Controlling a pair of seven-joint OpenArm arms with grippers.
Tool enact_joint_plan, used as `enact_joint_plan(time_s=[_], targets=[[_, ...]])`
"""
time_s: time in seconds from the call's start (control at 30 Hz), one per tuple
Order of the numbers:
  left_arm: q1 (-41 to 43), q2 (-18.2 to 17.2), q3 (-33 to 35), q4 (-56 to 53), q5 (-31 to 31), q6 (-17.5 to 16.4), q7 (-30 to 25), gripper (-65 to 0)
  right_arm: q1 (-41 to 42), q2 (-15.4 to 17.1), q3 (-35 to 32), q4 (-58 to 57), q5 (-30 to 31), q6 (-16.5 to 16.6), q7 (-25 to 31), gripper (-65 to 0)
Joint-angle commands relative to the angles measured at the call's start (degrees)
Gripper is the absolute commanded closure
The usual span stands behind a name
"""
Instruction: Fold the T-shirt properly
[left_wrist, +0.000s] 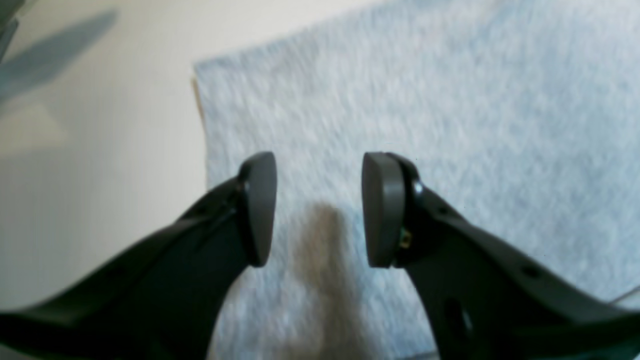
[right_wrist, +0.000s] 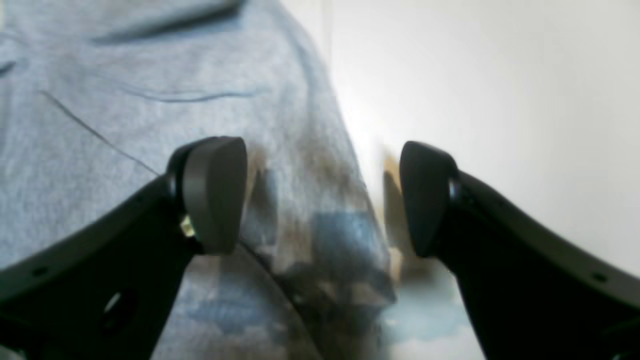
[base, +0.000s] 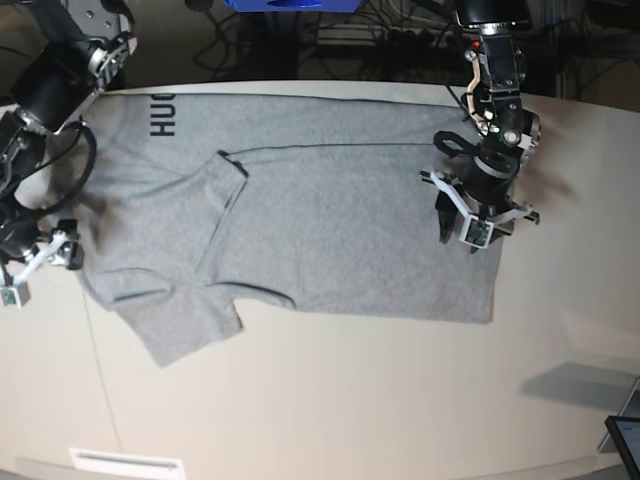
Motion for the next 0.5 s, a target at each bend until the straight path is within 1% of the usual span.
enact_joint_plan(time_s=[0.0,0.07,0.13,0.47], targets=[[-0.72,-0.40,-0.25,1.10,-0.43,0.30,-1.50,-27.2,1.27,2.03,0.21,-1.27,2.53,-0.01,0.46,-46.0],[-0.63,-0.40,-0.25,1.19,-0.43,0.30,-1.50,-27.2,1.36,3.26,0.21,-3.65,6.31,-0.01,0.55,-45.8],[-0.63,-0.40,-0.25,1.27,-0.43,0.30,-1.59,-27.2,1.10,3.52,0.21,-3.91,8.59,-0.01,0.55,-45.7],[-0.11,-0.23,-0.25,4.61,-0.43,0.30,-1.68,-27.2,0.22,3.70,-0.32,-3.91,9.03,-0.01,0.46,-46.1]])
